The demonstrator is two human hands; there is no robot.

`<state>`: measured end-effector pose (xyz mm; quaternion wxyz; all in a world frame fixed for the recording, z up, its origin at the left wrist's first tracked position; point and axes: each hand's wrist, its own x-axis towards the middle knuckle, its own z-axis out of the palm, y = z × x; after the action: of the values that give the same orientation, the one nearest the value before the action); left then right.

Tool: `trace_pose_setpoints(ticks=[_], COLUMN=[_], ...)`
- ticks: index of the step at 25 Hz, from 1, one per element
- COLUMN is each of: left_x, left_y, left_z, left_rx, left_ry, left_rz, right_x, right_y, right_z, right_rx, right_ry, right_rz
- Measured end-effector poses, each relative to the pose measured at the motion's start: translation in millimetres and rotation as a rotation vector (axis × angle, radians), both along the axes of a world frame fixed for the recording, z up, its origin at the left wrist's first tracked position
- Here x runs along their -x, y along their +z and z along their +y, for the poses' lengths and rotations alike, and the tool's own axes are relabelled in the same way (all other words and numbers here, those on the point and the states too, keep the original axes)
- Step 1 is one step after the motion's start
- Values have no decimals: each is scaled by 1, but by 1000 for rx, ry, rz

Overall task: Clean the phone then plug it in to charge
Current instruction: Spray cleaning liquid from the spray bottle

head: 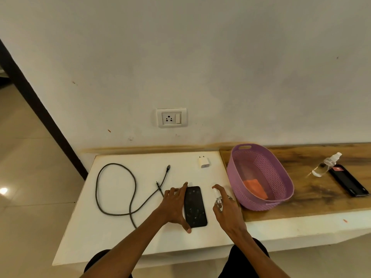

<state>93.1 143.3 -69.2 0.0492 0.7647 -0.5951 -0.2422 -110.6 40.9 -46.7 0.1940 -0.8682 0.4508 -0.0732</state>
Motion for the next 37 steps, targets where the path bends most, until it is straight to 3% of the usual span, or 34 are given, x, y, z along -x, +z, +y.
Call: trace_pose_setpoints(ticks=[4,8,17,22,26,30,37], left_x=[0,0,1,9,23,37,48], left_y=[1,2,11,17,16,16,6], left_z=[0,0,-10,-30,-47,-74,-119], left_rx=[-7,-11,-40,-30,152,354,339], left_ry=[0,-2,-43,73,138,157,96], left_rz=[-6,-13,-70,-117,-122,-46,0], right_x=[6,13,12,4,1,-4,-3], right_y=[3,8,40,57,73,81,82], right_z=[0,-1,4,6,0,-3,-25], right_rx=[-12,15,-87,-144,-270,-167,-180], right_ry=[-47,-88,-200,-180,-197,-151,-181], right_rz=[-142,-153,-476,-620,-662,-716,-755])
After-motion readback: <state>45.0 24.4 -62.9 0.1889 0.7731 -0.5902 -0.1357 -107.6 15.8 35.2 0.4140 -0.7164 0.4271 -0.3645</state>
